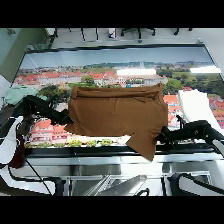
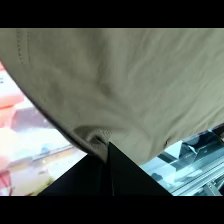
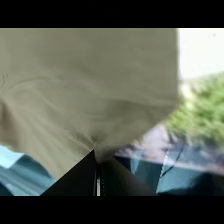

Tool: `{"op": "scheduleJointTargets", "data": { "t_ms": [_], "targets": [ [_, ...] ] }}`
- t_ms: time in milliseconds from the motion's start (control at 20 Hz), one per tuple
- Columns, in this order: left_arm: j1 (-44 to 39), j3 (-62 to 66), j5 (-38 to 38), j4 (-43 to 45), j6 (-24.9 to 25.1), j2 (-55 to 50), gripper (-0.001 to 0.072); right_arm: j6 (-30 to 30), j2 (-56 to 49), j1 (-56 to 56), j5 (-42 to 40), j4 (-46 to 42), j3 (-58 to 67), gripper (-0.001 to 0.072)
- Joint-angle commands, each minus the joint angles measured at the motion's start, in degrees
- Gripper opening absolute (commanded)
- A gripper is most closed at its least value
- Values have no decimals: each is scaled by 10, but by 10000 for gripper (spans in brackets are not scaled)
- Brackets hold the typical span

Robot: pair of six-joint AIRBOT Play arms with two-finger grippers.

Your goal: Fold the shirts.

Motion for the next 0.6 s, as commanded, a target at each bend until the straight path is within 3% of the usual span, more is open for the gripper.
{"op": "scheduleJointTargets", "data": {
  "t_ms": [0,100,300,500,550],
  "targets": [
    [-2,23,60,58,-45,2,21,-2,31,2,10,8,6,15],
    [-2,-2,64,111,-59,23,21,54,77,-1,8,-49,6,15],
    [19,-88,55,206,-77,80,21,219,152,-1,-42,-247,-3,15],
    [59,-155,35,230,-78,112,21,219,188,0,-35,-242,-13,15],
    [59,-151,29,230,-79,115,21,189,190,-1,-19,-209,0,15]
  ]
}}
